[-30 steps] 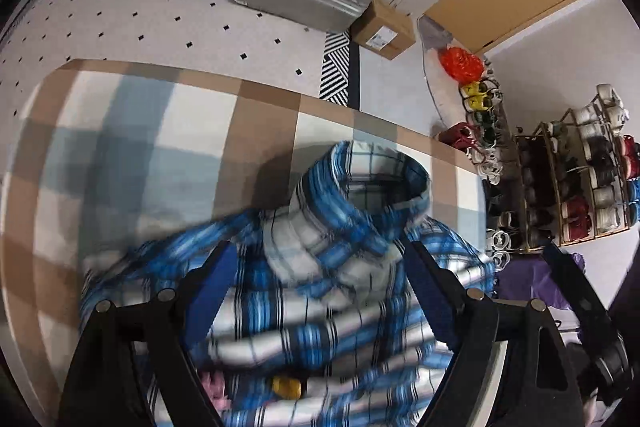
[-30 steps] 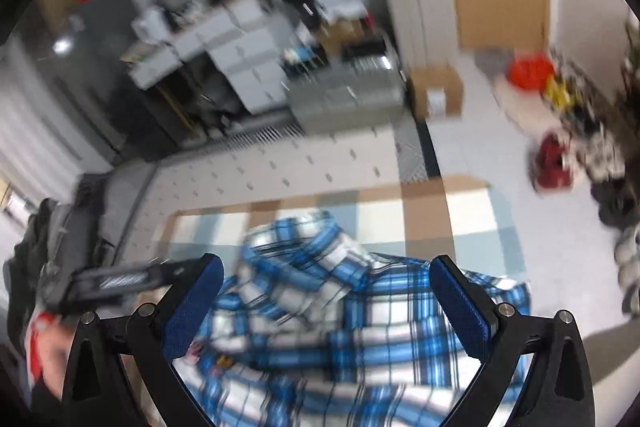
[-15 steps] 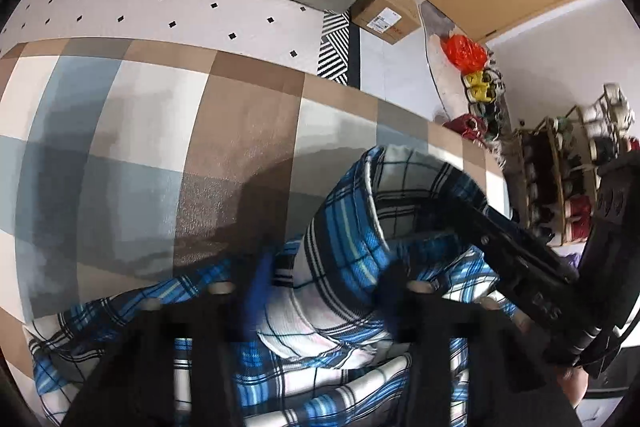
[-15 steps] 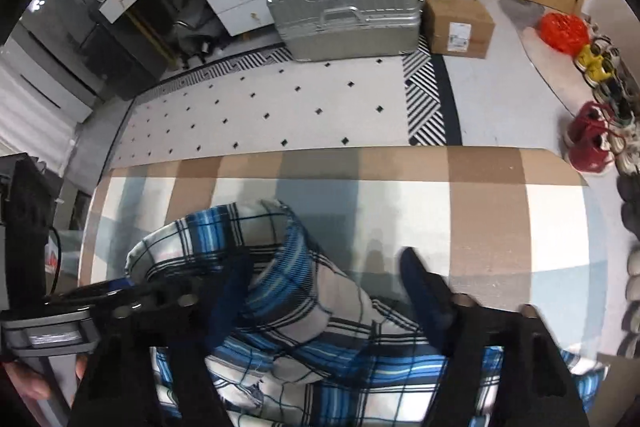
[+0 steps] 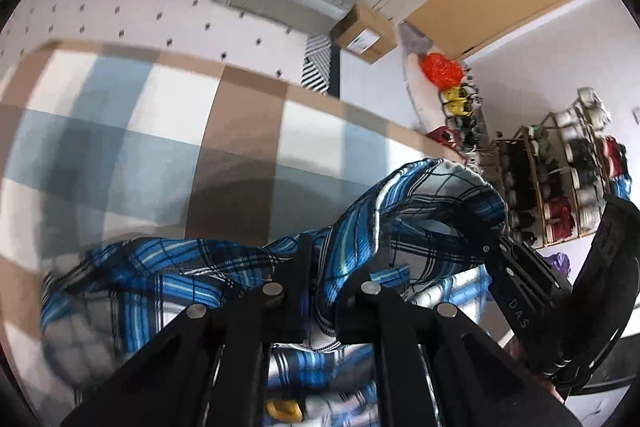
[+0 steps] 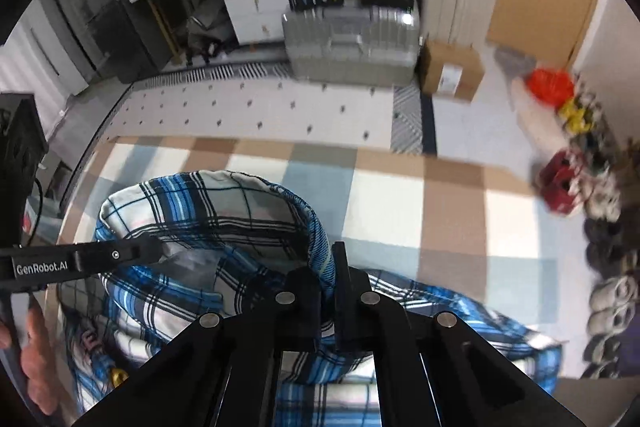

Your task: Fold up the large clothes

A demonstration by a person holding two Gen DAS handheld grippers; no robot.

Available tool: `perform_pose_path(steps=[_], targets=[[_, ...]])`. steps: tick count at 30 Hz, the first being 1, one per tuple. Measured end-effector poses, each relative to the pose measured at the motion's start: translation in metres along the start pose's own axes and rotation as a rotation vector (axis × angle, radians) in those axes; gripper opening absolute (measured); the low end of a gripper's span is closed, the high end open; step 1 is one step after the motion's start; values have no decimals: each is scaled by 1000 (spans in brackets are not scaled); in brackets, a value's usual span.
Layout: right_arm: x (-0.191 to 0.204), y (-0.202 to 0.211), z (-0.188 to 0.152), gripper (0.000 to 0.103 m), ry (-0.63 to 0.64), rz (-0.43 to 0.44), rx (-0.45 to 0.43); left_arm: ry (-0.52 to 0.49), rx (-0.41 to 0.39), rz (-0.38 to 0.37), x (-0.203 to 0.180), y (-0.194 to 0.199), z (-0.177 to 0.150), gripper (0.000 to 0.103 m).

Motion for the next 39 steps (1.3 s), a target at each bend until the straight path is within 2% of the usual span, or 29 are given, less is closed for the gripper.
perform_pose_path(steps=[4,7,12,14,18,23,25,29,32,34,35,36,37,38,39], targets=[[13,52,-7,3,14,4,-97,-18,-81,-62,-16,48,-30,3],[22,99,-25,3,13,20,-182,-40,-145,-120,-23,80,-64,3],[53,162,-84,3,54,32,-279,-36,-201,-182,-18,105,-123,3],[60,175,-111,3,16,62,-300,-24,-204,-200,-11,105,-146,3],[67,184,-170,3,-56,115,-325,2,-194,-221,-3,96,-187,3],[67,181,-238,3,-99,112,-342,2,-164,-211,2,86,-230,3],[67,180,-258,3,-108,113,-355,9,-158,-208,4,82,-239,3],[68,170,-291,4,-122,89,-321,-6,-132,-180,5,72,-252,3],[69,161,-307,9,-129,68,-280,-26,-97,-153,7,63,-253,5],[64,154,-314,17,-147,57,-215,-33,-74,-133,10,61,-258,7],[61,152,-317,26,-161,60,-196,-35,-63,-127,11,62,-259,9],[57,151,-321,47,-179,54,-176,-48,-50,-122,12,64,-262,17],[52,149,-325,61,-196,41,-158,-68,-26,-103,14,65,-263,27],[47,151,-330,77,-214,33,-147,-86,4,-91,17,64,-273,54],[42,155,-336,77,-222,25,-147,-111,46,-116,17,66,-278,64]])
Point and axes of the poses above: each gripper's, at about its wrist camera, not at the fingertips, and y roughly against the way its jaws point, x to its left, z to its top, the point moved 8 cm from there along -y, roughly the way its jaws point, and after that the axes turned 7 degrees about z, right-handed, at the moved point
